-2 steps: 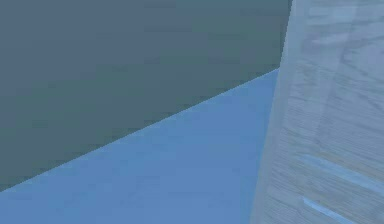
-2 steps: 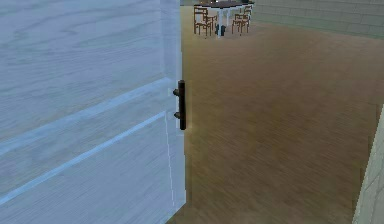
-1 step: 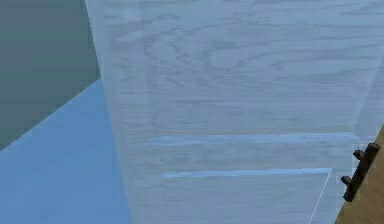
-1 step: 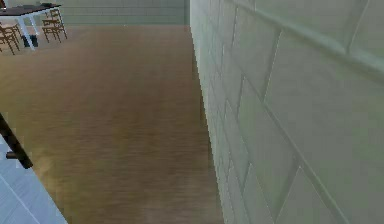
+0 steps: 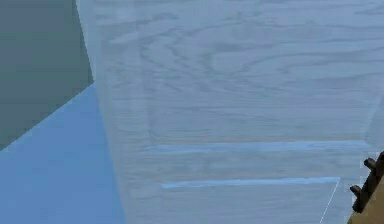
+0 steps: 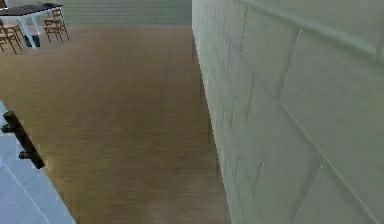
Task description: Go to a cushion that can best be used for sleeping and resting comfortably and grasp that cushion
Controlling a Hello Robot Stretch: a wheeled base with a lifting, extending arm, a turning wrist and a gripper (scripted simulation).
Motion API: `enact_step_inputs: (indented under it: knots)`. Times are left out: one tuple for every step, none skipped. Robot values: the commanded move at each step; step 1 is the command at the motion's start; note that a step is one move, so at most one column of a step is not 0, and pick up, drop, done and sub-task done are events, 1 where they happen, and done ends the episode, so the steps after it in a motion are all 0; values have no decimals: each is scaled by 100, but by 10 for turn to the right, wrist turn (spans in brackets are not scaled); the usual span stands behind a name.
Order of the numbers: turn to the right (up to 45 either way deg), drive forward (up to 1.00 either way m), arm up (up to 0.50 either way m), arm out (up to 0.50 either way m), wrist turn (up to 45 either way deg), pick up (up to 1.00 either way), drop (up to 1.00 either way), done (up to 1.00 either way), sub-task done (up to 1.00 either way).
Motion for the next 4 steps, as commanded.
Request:
enact_step_inputs:
  knots:
    - [450, 0, 0, 0, 0, 0, 0, 0, 0]
    - [240, 0, 0, 0, 0, 0, 0, 0, 0]
    - [0, 55, 0, 0, 0, 0, 0, 0, 0]
    - [0, 50, 0, 0, 0, 0, 0, 0, 0]
